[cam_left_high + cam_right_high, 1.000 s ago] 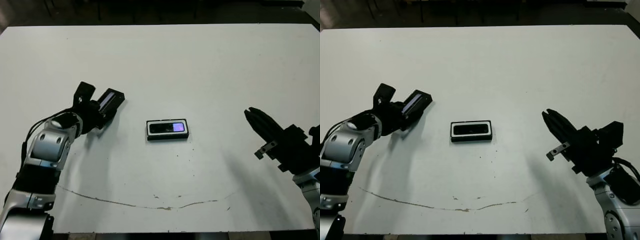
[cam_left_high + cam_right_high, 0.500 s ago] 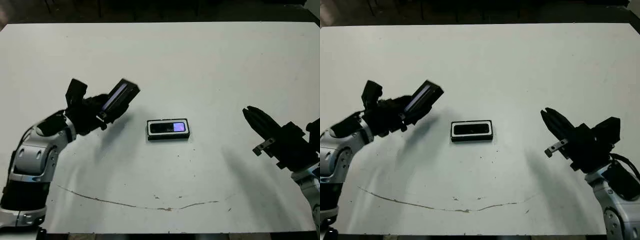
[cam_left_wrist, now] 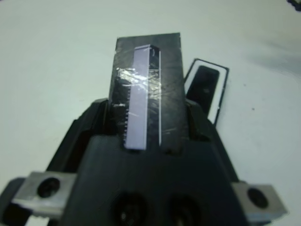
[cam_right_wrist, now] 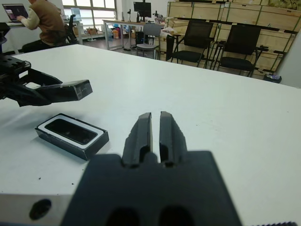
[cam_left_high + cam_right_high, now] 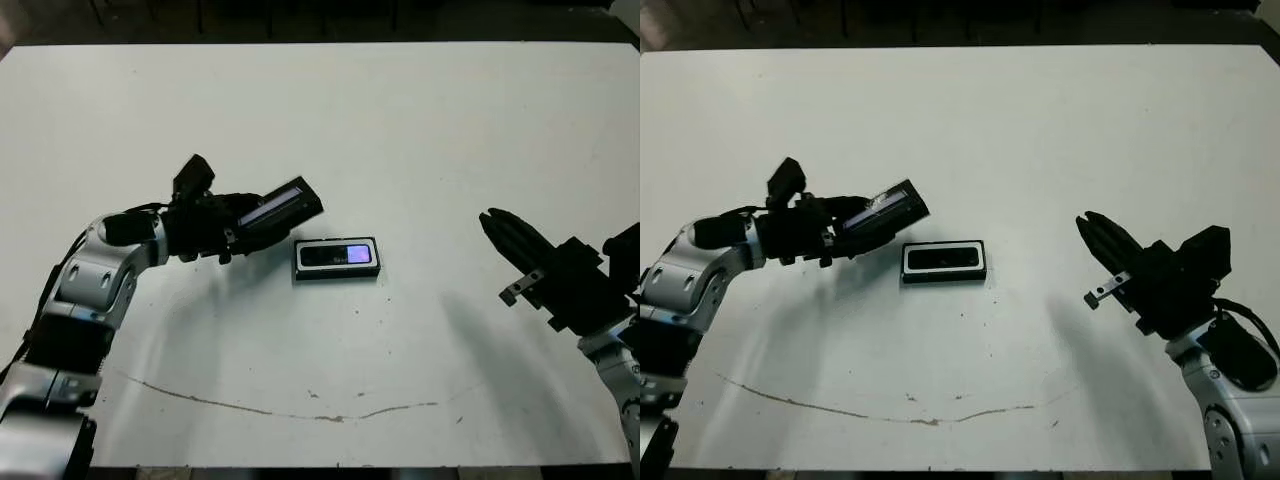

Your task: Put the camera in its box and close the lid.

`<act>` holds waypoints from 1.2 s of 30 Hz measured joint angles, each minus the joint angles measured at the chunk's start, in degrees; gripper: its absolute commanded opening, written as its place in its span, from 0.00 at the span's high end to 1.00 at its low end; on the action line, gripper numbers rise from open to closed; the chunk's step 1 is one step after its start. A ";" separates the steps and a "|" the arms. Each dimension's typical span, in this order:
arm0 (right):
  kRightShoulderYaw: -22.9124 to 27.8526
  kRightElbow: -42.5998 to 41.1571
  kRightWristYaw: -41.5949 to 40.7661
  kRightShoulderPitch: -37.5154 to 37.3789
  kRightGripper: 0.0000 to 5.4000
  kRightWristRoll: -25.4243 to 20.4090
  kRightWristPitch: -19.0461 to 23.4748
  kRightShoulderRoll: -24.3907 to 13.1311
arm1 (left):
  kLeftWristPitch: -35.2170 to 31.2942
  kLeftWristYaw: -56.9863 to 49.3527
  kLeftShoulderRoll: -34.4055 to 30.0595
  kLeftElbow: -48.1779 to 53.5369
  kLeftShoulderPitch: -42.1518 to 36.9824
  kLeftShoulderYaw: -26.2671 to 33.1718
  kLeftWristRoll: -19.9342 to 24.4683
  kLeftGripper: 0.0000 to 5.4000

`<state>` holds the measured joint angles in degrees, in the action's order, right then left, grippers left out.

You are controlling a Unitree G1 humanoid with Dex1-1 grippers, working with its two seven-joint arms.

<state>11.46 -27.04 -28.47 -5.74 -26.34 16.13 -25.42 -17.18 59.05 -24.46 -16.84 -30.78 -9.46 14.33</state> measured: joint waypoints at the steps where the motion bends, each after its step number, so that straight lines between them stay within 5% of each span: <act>1: 0.00 0.02 -0.09 0.00 1.00 0.00 -0.01 0.00 | 0.38 0.34 0.20 -1.23 -0.45 -0.26 -0.17 0.48; 12: 0.08 -0.07 -0.87 -0.16 1.00 -0.67 0.02 0.05 | 3.43 3.90 3.39 -7.62 -1.88 -1.77 -0.98 0.48; 36: 0.25 -0.54 -0.97 -0.88 1.00 -1.03 0.34 0.04 | -1.61 11.89 3.58 -6.09 -1.30 -2.30 1.38 0.48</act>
<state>11.71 -27.58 -29.45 -6.62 -27.38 16.47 -25.38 -18.79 70.94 -20.88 -22.93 -32.09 -11.76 15.72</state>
